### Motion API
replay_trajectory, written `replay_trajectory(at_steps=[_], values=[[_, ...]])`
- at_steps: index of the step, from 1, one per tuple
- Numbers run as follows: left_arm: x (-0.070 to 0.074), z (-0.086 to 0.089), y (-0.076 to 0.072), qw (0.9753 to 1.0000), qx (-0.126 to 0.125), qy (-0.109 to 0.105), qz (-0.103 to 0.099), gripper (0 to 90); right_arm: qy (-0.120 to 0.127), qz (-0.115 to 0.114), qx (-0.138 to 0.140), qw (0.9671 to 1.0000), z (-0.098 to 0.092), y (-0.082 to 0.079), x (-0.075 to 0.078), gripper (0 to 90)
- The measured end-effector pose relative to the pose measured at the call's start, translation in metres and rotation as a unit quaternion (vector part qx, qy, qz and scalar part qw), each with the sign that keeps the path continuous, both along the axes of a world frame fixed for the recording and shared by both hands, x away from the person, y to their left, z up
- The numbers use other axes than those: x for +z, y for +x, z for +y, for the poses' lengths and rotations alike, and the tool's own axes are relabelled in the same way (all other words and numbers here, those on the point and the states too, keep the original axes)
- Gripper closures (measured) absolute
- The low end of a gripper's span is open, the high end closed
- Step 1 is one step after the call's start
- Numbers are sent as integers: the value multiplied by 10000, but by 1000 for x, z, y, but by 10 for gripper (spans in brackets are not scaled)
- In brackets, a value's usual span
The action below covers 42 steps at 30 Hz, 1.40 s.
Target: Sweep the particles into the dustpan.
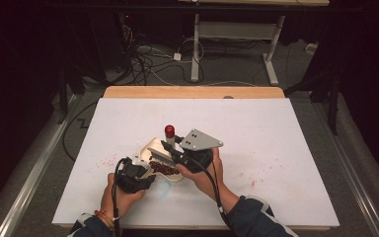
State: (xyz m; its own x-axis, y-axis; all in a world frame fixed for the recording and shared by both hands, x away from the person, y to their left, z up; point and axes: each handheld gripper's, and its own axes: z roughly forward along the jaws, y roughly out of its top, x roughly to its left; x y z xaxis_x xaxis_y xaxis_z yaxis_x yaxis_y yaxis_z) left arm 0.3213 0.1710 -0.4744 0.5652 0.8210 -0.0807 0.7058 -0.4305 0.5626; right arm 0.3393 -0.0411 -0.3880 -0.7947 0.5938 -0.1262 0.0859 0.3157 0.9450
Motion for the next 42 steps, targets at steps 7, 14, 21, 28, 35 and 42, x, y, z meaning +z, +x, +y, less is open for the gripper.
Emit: replay_trajectory(at_steps=[7, 14, 21, 28, 35, 42], values=[[0, 5, 2, 9999, 92, 43, -21, 639, 232, -6, -53, 9997, -24, -2, 14, 695], [-1, 14, 6, 9997, 245, -31, -25, 638, 161, 29, -37, 9999, -57, -8, 27, 695], [1, 21, 8, 9994, 337, -12, -64, 638, 101, 64, -107, 9999, -97, -18, 35, 695], [2, 27, 10, 9992, 389, -1, -83, 638, -25, 85, -354, 9993, -143, -28, 40, 695], [1, 31, 13, 9988, 483, -6, -119, 638, -90, 157, -587, 9981, -182, -36, 40, 695], [-2, 30, 15, 9980, 611, 48, -135, 638, -167, 305, -526, 9980, -214, -41, 40, 695]])
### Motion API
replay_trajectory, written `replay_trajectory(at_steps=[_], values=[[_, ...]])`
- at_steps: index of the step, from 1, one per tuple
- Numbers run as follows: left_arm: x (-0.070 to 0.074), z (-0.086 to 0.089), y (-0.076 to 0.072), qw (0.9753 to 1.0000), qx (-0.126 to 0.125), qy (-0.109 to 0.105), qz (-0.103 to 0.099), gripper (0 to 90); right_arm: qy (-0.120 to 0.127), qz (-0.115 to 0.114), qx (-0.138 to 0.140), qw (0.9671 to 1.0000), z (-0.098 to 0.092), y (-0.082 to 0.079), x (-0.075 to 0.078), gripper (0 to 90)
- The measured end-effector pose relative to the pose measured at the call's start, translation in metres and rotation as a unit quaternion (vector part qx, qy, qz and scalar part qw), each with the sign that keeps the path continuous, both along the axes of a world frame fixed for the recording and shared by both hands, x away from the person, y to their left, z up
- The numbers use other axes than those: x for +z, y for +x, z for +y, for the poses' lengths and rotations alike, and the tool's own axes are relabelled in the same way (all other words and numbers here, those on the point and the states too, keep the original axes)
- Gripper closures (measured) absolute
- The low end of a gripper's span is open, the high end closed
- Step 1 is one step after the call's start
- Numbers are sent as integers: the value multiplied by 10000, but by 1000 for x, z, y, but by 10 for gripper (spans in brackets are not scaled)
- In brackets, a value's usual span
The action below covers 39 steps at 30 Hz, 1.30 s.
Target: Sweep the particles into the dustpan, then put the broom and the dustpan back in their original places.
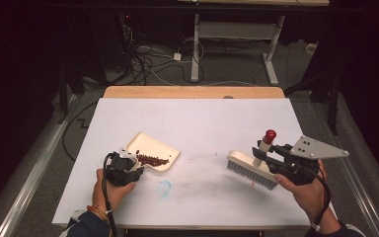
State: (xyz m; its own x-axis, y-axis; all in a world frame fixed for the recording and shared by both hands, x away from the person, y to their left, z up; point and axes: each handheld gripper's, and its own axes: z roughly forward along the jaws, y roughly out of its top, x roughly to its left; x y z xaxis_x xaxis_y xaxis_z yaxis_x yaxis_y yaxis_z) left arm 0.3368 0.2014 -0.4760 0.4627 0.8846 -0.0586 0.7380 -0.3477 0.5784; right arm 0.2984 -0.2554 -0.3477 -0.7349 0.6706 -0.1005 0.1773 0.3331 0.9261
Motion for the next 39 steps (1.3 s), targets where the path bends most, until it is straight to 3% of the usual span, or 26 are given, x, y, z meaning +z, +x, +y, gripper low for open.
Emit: replay_trajectory(at_steps=[12, 18, 23, 28, 32, 36, 39], values=[[1, 9, 5, 9995, 325, -11, 39, 638, 110, 362, 402, 9985, -29, -5, 4, 695], [2, 14, 7, 9985, 542, -69, 66, 638, -7, 566, 603, 9966, -33, -4, 2, 694], [1, 14, 16, 9963, 863, -16, 22, 638, 25, 662, 668, 9956, -36, 2, -2, 695], [-5, 12, 29, 9935, 1134, -114, 12, 637, -179, 806, 818, 9932, -31, 10, -4, 694], [-7, 3, 32, 9936, 1129, -84, -21, 579, -360, 829, 707, 9934, -27, 26, -9, 694], [-6, -2, 26, 9951, 970, -183, 2, 532, -174, 900, 448, 9948, -25, 46, -13, 688], [-5, -5, 23, 9963, 842, -121, -115, 528, -249, 814, 180, 9962, -23, 61, -16, 664]])
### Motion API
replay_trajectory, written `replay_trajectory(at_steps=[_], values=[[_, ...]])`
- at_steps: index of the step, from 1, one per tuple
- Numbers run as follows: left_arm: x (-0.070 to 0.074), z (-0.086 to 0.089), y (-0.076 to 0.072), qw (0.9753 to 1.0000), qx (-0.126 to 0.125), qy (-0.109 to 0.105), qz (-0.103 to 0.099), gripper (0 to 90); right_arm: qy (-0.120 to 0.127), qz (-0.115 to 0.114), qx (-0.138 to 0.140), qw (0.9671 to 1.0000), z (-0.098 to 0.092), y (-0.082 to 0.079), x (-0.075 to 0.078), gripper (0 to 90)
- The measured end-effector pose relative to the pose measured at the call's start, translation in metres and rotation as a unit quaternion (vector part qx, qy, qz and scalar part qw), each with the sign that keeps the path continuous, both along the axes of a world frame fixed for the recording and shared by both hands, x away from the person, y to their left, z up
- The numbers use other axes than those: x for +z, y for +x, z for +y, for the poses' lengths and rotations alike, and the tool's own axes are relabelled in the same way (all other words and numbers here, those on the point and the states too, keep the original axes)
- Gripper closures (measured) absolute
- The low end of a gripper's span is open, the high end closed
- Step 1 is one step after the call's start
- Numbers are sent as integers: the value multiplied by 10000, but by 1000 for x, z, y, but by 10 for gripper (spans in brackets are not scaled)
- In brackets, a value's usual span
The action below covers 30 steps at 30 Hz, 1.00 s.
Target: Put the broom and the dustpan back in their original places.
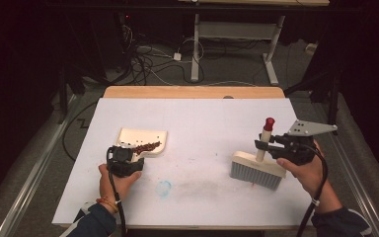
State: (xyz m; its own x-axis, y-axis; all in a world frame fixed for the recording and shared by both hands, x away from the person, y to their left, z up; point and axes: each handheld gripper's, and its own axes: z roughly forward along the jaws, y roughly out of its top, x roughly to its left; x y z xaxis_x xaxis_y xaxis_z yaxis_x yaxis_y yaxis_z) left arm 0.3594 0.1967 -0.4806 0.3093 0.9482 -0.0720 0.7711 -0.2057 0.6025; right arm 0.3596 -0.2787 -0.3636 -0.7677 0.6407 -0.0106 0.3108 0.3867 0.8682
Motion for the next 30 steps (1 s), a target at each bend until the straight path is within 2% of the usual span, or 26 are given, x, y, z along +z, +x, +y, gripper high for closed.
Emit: replay_trajectory(at_steps=[2, 4, 5, 8, 10, 11, 13, 15, 17, 19, 22, 24, 27, 29, 30], values=[[1, 0, -2, 10000, -84, 23, 9, 527, 98, 24, -50, 9999, 1, 14, -5, 655], [3, 1, -6, 9998, -193, -41, -76, 500, 103, 59, -313, 9994, 3, 25, -10, 643], [4, 1, -8, 9997, -237, -32, -108, 483, 62, 86, -359, 9993, 4, 31, -12, 634], [10, 6, -17, 9977, -517, -31, -437, 449, -116, 152, -663, 9976, 6, 47, -17, 610], [16, 9, -24, 9941, -799, -92, -729, 410, -331, 176, -879, 9954, 7, 57, -21, 590], [18, 10, -28, 9913, -965, -112, -891, 389, -401, 226, -961, 9943, 7, 62, -23, 587], [20, 12, -37, 9864, -1146, 2, -1175, 324, -476, 319, -1050, 9928, 8, 71, -28, 573], [20, 13, -45, 9818, -1324, 75, -1358, 300, -521, 367, -1220, 9905, 9, 79, -32, 570], [19, 15, -51, 9793, -1449, 84, -1410, 275, -607, 406, -1354, 9881, 11, 86, -35, 561], [18, 15, -55, 9781, -1522, 158, -1414, 267, -588, 478, -1511, 9856, 14, 94, -41, 565], [18, 16, -61, 9760, -1619, 212, -1439, 260, -732, 488, -1684, 9818, 22, 103, -48, 562], [18, 16, -65, 9739, -1697, 213, -1490, 257, -708, 492, -1752, 9808, 27, 108, -53, 553], [18, 15, -68, 9715, -1789, 203, -1542, 251, -699, 406, -2007, 9763, 32, 112, -56, 523], [16, 15, -70, 9711, -1811, 217, -1540, 249, -543, 289, -2049, 9769, 33, 112, -55, 491], [16, 14, -70, 9710, -1822, 242, -1529, 249, -534, 251, -2109, 9757, 33, 111, -55, 490]])
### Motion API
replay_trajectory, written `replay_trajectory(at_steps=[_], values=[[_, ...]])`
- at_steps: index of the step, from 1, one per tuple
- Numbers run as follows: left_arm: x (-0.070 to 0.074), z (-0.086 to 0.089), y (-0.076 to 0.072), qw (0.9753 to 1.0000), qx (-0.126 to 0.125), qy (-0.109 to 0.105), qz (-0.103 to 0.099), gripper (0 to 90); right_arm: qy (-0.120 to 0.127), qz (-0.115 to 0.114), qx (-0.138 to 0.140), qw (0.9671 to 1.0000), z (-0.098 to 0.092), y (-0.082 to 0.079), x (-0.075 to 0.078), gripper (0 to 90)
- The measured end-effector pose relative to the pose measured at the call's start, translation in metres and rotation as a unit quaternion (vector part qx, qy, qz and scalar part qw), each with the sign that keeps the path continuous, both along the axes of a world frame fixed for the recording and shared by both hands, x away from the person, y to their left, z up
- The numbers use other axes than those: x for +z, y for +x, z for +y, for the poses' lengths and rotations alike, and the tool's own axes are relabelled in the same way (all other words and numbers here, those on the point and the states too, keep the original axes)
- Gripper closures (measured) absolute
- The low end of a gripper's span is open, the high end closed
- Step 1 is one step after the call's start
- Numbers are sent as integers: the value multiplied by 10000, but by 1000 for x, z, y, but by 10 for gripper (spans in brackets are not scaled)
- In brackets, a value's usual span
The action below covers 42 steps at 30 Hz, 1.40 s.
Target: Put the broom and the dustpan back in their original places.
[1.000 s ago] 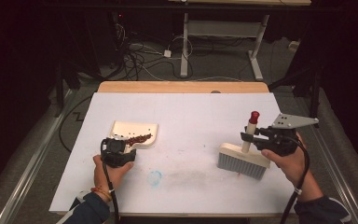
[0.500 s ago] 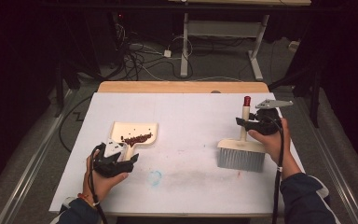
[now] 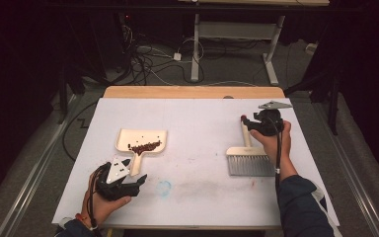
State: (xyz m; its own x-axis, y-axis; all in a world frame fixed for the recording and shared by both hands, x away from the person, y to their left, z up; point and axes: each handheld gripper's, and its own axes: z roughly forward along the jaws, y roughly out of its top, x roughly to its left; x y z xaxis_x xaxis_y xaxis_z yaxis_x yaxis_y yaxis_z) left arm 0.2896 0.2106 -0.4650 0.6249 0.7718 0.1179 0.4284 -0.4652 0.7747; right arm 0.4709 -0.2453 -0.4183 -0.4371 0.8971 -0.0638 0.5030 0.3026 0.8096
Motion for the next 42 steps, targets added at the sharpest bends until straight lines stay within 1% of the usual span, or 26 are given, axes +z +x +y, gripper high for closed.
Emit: replay_trajectory(at_steps=[1, 3, 6, 8, 10, 13, 15, 17, 19, 21, 24, 28, 30, 31, 32, 36, 39, 40, 42], values=[[-1, -1, 0, 10000, -6, -1, 13, 248, 10, -29, -31, 10000, 0, -1, 0, 492], [-2, -2, 0, 10000, -6, 29, 31, 248, 89, -15, -33, 10000, 1, -2, -3, 487], [-3, -3, 0, 10000, -13, 53, 31, 242, 80, -36, -10, 10000, 2, -6, -6, 466], [-4, -3, 1, 10000, 3, 60, 35, 242, 181, -56, -20, 9998, 2, -9, -5, 446], [-5, -4, 2, 10000, 15, 83, 51, 240, 359, -235, -8, 9991, 2, -16, -2, 438], [-6, -6, 3, 9999, 0, 145, 57, 233, 408, -362, 133, 9984, 4, -25, 1, 418], [-6, -7, 3, 9998, -1, 173, 59, 233, 385, -447, 212, 9980, 5, -31, 4, 404], [-6, -8, 2, 9998, -22, 196, 31, 233, 510, -562, 254, 9968, 4, -36, 8, 404], [-6, -8, 1, 9998, -9, 216, 15, 233, 450, -667, 283, 9964, 5, -42, 11, 400], [-6, -8, 1, 9998, -7, 216, 8, 233, 451, -733, 363, 9956, 6, -47, 14, 391], [-6, -8, 0, 9997, -13, 264, -2, 233, 347, -807, 498, 9949, 9, -55, 19, 379], [-5, -8, 0, 9996, -38, 264, -2, 233, 271, -970, 688, 9925, 13, -65, 26, 373], [-5, -9, 1, 9992, 30, 398, -6, 233, 260, -1001, 784, 9915, 15, -70, 30, 380], [-5, -8, 0, 9992, 28, 405, -10, 233, 240, -1032, 847, 9908, 16, -73, 31, 380], [-5, -8, 0, 9993, 21, 368, -7, 233, 258, -1005, 859, 9909, 18, -76, 33, 375], [-4, -7, 0, 9994, 16, 345, -28, 233, 213, -1157, 1001, 9880, 20, -87, 37, 347], [-4, -8, 0, 9993, 26, 359, -29, 233, 208, -1188, 1101, 9866, 21, -93, 39, 342], [-4, -8, 0, 9994, 17, 339, -19, 233, 209, -1190, 1149, 9860, 21, -95, 39, 338], [-4, -8, -1, 9995, -22, 304, -12, 233, 171, -1229, 1157, 9855, 20, -98, 39, 334]])
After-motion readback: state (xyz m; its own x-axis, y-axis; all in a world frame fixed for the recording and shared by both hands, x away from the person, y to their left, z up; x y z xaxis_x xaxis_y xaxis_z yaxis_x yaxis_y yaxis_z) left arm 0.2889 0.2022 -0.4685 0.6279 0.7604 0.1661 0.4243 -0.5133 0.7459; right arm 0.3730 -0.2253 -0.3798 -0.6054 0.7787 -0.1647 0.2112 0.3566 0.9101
